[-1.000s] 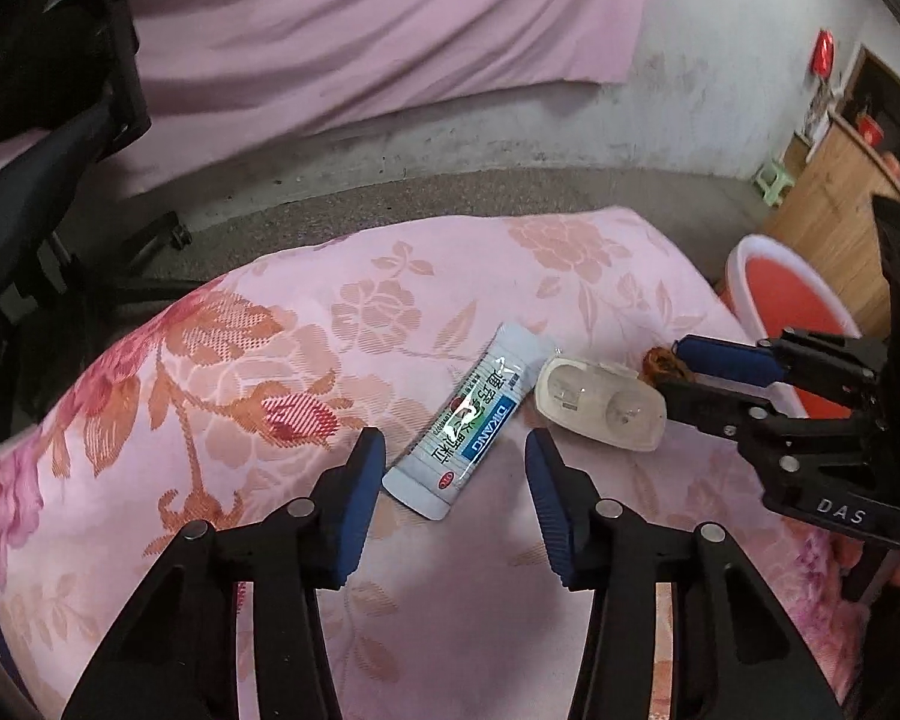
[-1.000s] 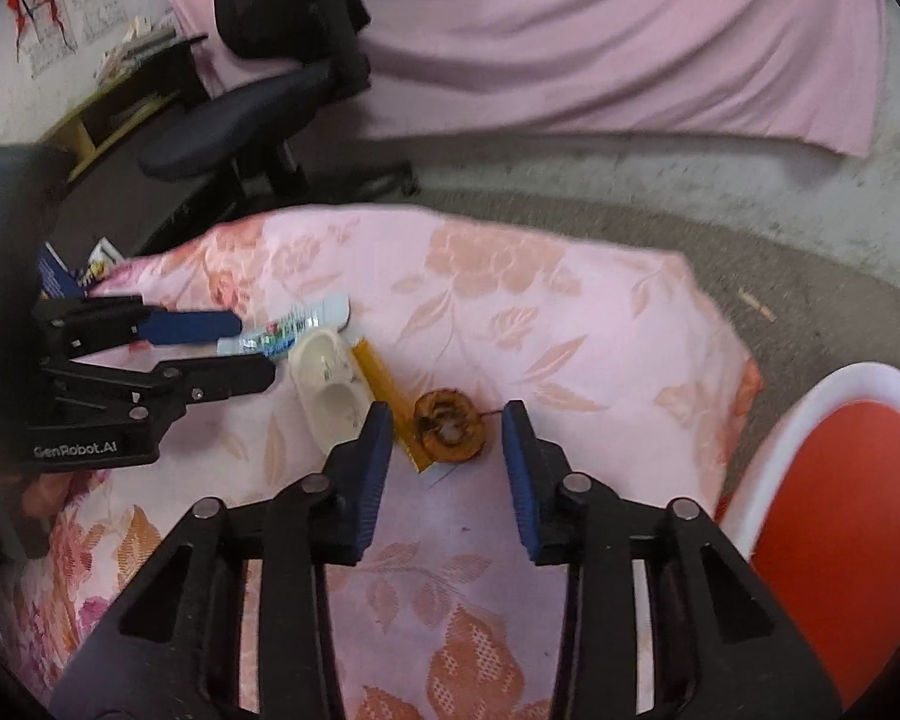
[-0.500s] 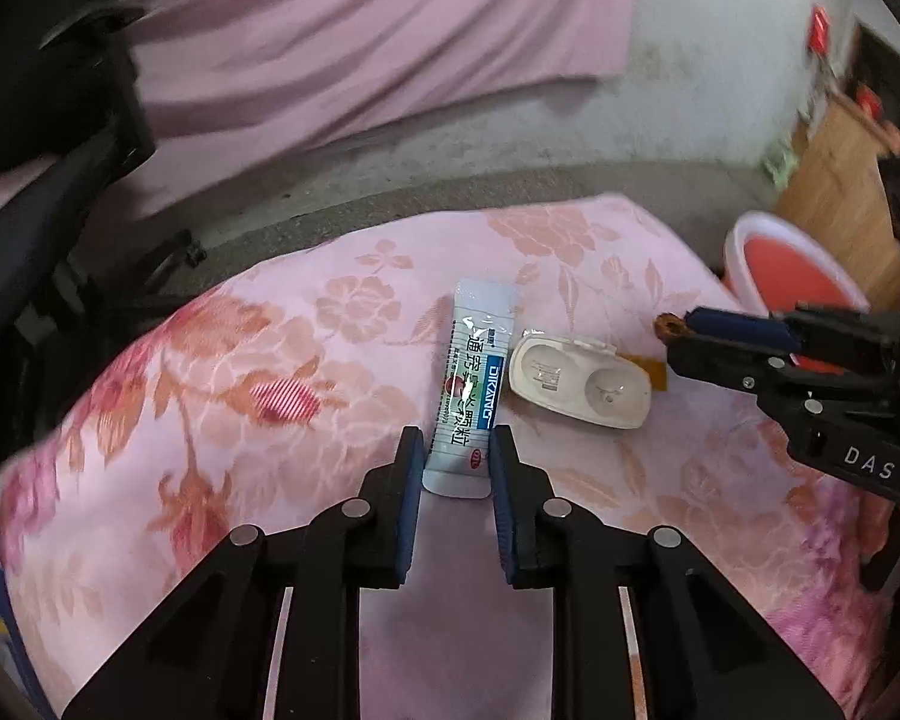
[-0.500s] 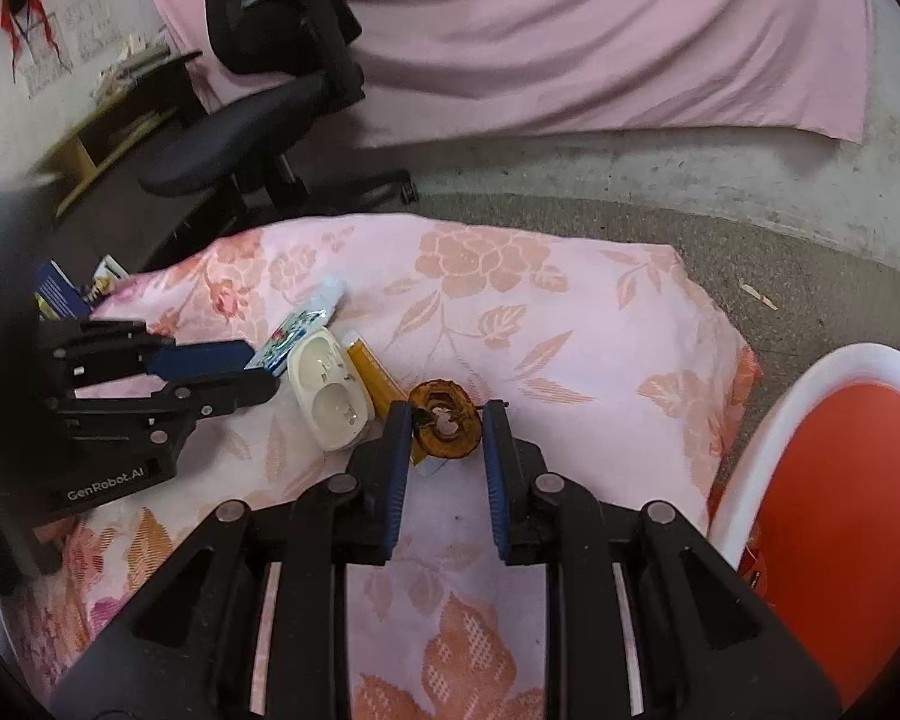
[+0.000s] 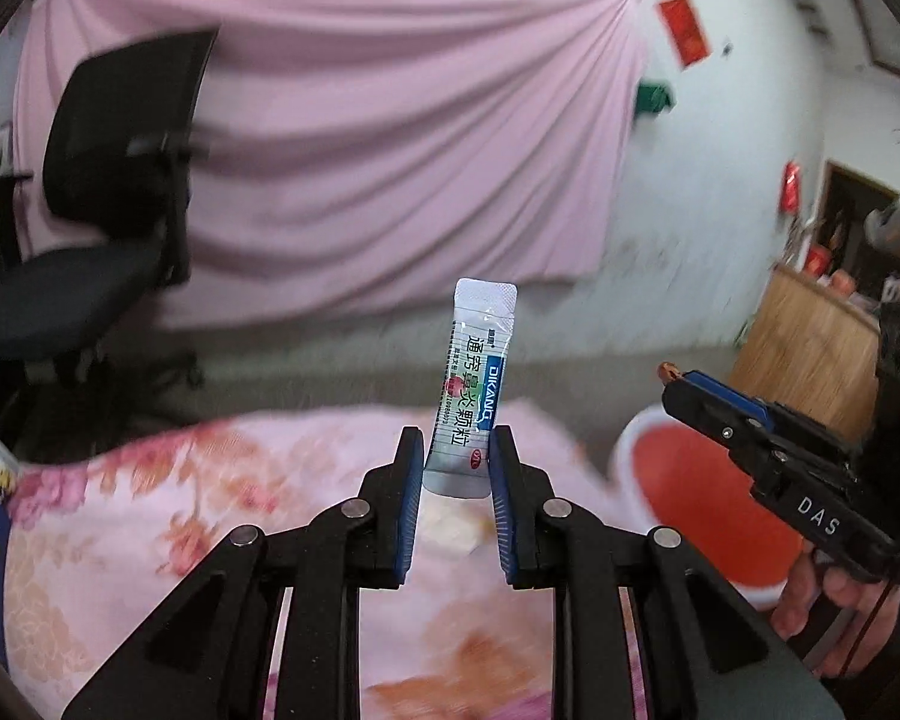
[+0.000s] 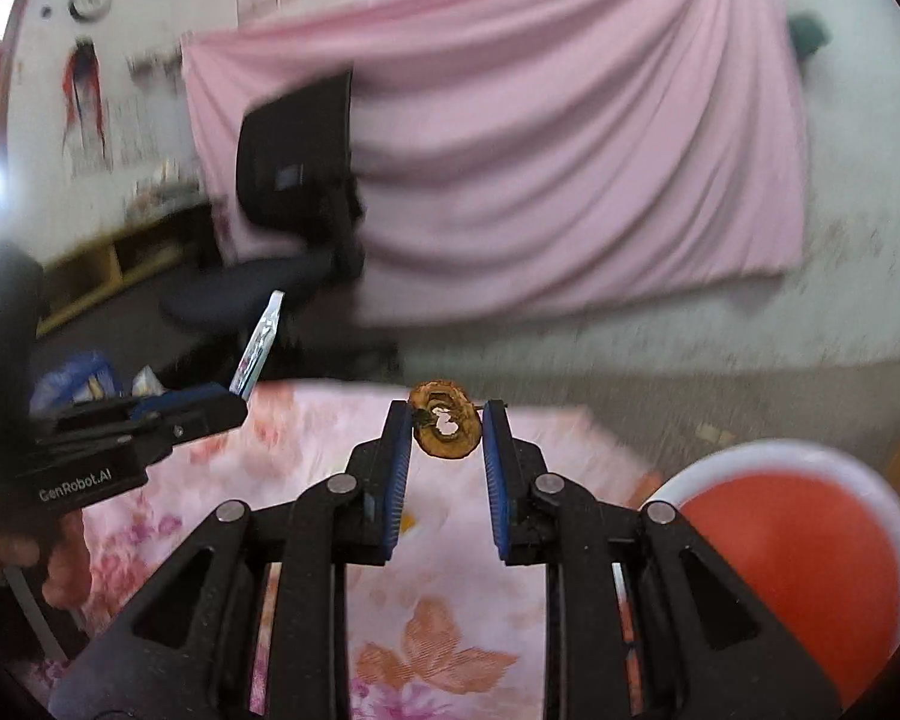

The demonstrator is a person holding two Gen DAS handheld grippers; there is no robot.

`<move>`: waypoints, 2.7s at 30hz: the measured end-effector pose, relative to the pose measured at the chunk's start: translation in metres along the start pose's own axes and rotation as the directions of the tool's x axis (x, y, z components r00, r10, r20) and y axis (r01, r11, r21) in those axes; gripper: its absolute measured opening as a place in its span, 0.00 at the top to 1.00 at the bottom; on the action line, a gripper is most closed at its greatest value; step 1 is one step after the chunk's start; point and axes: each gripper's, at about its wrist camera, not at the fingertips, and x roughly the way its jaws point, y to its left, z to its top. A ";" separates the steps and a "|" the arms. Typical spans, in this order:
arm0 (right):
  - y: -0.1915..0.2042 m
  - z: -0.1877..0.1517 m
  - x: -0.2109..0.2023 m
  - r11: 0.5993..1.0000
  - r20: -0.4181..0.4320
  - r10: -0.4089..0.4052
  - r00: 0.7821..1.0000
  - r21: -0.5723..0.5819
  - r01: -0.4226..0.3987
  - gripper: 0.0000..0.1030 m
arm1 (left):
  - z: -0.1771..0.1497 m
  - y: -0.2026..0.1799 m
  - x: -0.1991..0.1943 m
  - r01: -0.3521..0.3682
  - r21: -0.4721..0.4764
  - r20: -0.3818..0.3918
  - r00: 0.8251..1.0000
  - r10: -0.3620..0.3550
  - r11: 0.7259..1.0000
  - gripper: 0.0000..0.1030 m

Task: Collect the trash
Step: 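Carry the tube and brown cap over the bucket and open both grippers, then move both tools back over the cushion toward the white cap and yellow piece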

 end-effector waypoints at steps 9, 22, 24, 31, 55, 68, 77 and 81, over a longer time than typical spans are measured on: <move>-0.024 0.012 -0.083 0.988 0.319 -0.150 0.936 0.004 0.157 0.55 | 0.035 -0.083 -0.017 0.073 0.146 0.177 0.979 -0.099 0.987 0.82; -0.080 -0.001 -0.132 0.952 0.333 -0.305 0.892 0.138 0.273 0.55 | 0.028 -0.172 0.004 0.194 0.223 0.135 0.964 -0.228 0.955 0.82; -0.086 -0.005 -0.135 0.947 0.315 -0.320 0.894 0.150 0.286 0.55 | 0.025 -0.183 0.006 0.206 0.227 0.120 0.964 -0.237 0.952 0.82; -0.104 -0.019 -0.136 0.933 0.229 -0.352 0.907 0.166 0.320 0.55 | 0.011 -0.209 0.023 0.229 0.231 0.035 0.969 -0.243 0.946 0.82; -0.141 -0.047 -0.095 0.900 -0.089 -0.345 0.934 0.252 0.356 0.54 | -0.011 -0.202 0.080 0.252 0.154 -0.301 0.933 -0.198 0.955 0.81; -0.138 -0.042 -0.087 0.898 -0.104 -0.338 0.935 0.262 0.354 0.28 | -0.006 -0.164 0.070 0.196 0.066 -0.275 0.946 -0.171 0.978 0.57; -0.120 -0.031 -0.087 0.904 -0.025 -0.343 0.939 0.263 0.337 0.00 | 0.007 -0.115 0.042 0.114 -0.034 -0.166 0.979 -0.118 0.993 0.25; -0.111 -0.023 -0.091 0.911 0.051 -0.338 0.940 0.269 0.313 0.00 | 0.015 -0.093 0.023 0.108 -0.087 -0.071 0.991 -0.114 0.990 0.19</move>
